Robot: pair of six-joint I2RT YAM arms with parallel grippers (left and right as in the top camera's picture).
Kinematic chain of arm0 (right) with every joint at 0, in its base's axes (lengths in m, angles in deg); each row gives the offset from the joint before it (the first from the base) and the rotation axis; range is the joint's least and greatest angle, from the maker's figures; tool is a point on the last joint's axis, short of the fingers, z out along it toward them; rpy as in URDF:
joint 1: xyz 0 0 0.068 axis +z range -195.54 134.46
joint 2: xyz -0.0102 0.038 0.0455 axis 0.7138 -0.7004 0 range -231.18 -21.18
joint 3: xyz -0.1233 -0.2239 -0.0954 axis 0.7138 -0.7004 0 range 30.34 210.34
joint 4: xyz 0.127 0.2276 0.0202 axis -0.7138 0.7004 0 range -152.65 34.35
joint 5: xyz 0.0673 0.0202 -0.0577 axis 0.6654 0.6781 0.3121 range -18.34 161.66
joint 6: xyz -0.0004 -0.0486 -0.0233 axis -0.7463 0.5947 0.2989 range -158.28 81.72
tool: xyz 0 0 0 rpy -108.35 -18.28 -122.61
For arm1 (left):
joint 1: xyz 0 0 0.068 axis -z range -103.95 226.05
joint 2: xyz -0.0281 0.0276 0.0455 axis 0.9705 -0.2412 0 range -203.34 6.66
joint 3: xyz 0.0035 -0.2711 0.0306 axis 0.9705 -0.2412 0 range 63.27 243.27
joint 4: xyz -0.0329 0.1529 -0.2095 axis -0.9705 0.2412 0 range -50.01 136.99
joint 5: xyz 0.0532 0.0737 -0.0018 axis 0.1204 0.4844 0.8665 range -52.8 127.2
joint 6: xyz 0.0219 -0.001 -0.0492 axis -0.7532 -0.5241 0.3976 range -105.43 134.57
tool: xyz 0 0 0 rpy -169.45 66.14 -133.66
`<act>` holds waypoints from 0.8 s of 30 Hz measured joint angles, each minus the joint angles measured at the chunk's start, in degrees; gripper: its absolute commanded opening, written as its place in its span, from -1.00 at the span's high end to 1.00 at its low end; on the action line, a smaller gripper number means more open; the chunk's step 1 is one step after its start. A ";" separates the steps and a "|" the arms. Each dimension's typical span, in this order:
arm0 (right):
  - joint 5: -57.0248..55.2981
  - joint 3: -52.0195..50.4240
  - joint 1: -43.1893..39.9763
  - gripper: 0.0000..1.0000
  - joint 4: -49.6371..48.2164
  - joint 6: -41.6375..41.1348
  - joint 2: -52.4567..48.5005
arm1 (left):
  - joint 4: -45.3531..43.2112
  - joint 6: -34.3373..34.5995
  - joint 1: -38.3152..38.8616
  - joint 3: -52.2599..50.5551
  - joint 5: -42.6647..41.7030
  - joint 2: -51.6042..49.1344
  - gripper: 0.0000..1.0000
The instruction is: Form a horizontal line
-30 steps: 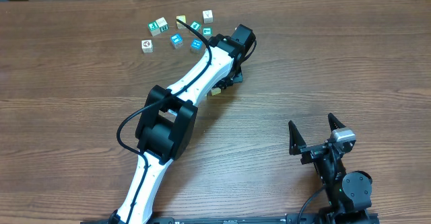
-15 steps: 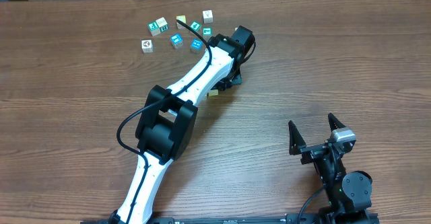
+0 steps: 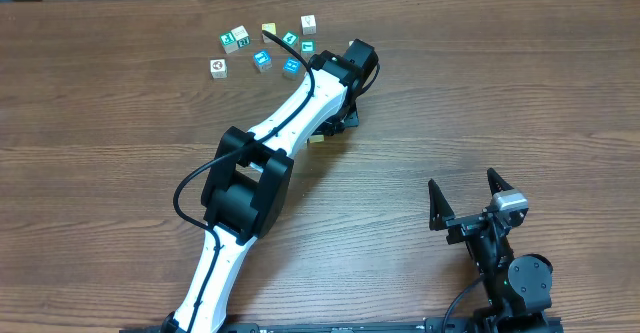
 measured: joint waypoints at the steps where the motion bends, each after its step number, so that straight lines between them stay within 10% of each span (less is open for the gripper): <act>1: -0.02 0.00 0.00 -1.00 0.00 0.02 0.00 | 0.20 0.00 0.00 -0.02 -0.13 0.00 0.91; 24: 0.00 0.00 0.00 -1.00 0.00 0.00 0.00 | -4.46 -1.31 -4.00 0.02 -1.38 0.00 0.91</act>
